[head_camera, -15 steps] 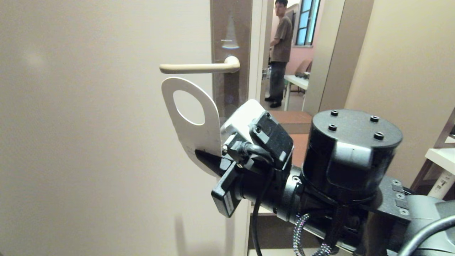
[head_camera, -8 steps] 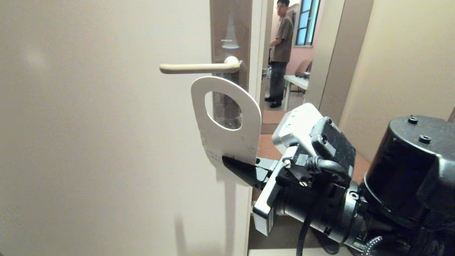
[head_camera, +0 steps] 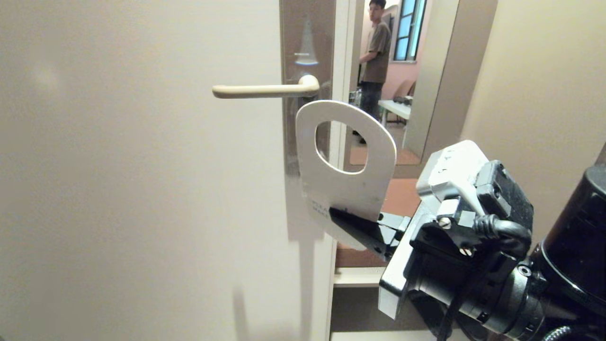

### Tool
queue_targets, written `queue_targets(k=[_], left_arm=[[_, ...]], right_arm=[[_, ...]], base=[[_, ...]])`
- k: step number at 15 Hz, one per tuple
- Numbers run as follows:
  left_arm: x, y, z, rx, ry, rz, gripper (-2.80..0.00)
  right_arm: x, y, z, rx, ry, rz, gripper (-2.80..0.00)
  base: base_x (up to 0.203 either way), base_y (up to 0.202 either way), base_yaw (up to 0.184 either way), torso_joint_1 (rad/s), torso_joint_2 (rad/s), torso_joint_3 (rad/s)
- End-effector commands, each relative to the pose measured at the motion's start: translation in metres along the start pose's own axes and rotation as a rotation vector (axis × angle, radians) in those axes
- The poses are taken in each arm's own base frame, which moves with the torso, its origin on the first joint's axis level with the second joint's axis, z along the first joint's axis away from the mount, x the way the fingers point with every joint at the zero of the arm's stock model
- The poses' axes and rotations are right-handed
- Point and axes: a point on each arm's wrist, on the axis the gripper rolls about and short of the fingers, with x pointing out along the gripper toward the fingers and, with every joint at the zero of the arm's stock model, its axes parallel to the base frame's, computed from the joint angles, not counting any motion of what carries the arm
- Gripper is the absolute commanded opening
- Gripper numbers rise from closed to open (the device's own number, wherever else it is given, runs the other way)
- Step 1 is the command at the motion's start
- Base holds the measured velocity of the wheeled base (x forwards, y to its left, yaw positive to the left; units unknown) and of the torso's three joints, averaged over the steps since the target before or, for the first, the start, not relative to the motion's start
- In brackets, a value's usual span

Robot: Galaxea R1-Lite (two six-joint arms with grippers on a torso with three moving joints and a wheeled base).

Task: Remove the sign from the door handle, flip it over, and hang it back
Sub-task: Hand it to the other hand

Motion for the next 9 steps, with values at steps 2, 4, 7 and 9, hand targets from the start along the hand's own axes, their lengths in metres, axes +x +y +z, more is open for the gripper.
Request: queue_targets(k=[2, 4, 7, 9], left_arm=[[0.000, 0.000, 0.000, -0.001, -0.001, 0.001, -2.80], [0.000, 0.000, 0.000, -0.001, -0.001, 0.001, -2.80], [0.000, 0.000, 0.000, -0.001, -0.001, 0.001, -2.80], [0.000, 0.000, 0.000, -0.001, -0.001, 0.001, -2.80]], right_arm=[[-0.014, -0.007, -0.003, -0.001, 0.002, -0.025, -2.80], [-0.020, -0.015, -0.006, -0.001, 0.007, -0.061, -2.80], [-0.031, -0.018, -0.008, 0.002, 0.019, -0.137, -2.80], [-0.043, -0.018, -0.015, 0.002, 0.039, -0.149, -2.80]], base=[[0.000, 0.000, 0.000, 0.000, 0.00, 0.000], [0.000, 0.000, 0.000, 0.000, 0.00, 0.000], [0.000, 0.000, 0.000, 0.000, 0.00, 0.000], [0.000, 0.000, 0.000, 0.000, 0.00, 0.000]])
